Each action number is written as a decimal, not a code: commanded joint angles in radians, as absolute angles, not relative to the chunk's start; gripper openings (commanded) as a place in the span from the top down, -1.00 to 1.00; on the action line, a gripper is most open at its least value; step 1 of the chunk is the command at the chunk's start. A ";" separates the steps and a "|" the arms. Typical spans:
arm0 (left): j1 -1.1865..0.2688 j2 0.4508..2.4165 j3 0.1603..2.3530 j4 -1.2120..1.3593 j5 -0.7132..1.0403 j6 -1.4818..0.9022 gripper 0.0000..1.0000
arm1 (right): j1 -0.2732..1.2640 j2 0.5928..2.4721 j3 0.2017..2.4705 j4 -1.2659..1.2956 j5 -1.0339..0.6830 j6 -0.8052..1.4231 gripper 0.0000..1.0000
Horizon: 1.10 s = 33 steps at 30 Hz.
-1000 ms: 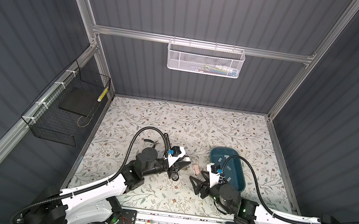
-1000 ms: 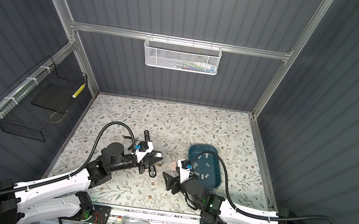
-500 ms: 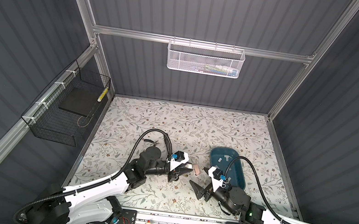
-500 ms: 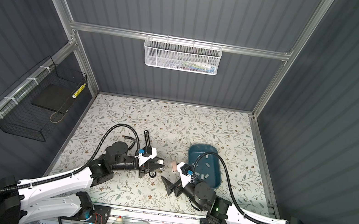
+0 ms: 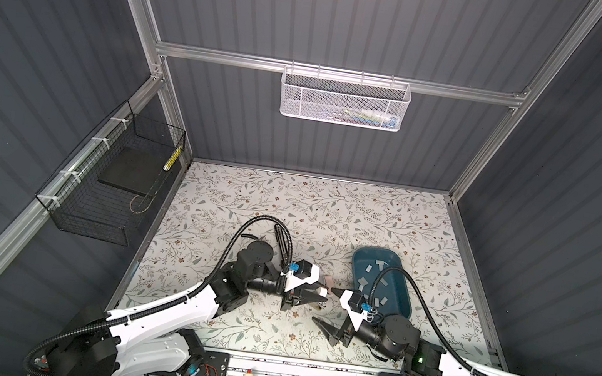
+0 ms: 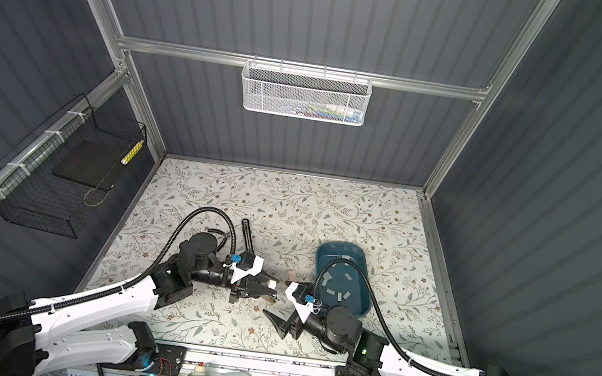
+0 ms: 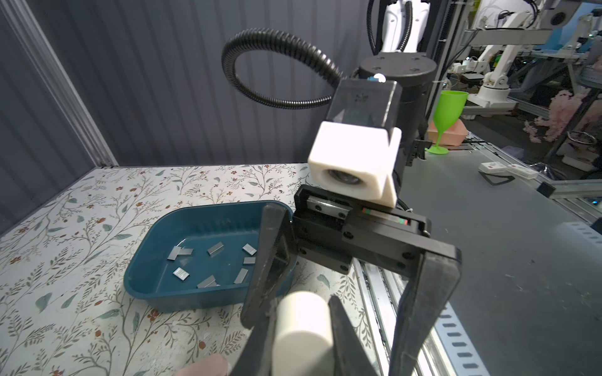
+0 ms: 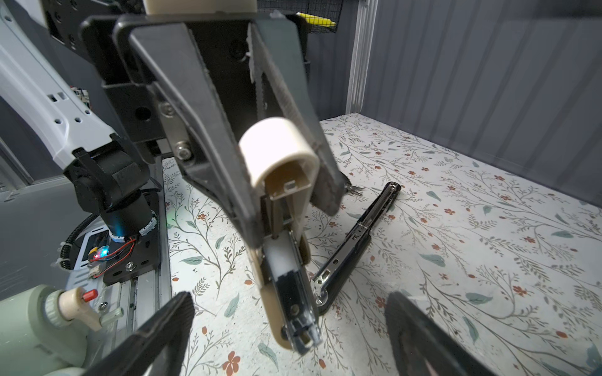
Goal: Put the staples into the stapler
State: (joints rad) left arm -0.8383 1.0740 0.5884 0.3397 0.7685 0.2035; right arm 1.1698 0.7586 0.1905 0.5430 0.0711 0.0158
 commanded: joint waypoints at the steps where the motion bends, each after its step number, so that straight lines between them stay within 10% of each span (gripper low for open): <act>1: -0.844 1.065 0.622 0.324 0.845 0.224 1.00 | 1.167 0.762 0.197 0.558 0.042 -0.017 -0.86; 33: -0.843 1.081 0.644 0.287 0.884 0.247 1.00 | 1.146 0.881 0.271 0.670 -0.086 -0.023 -0.30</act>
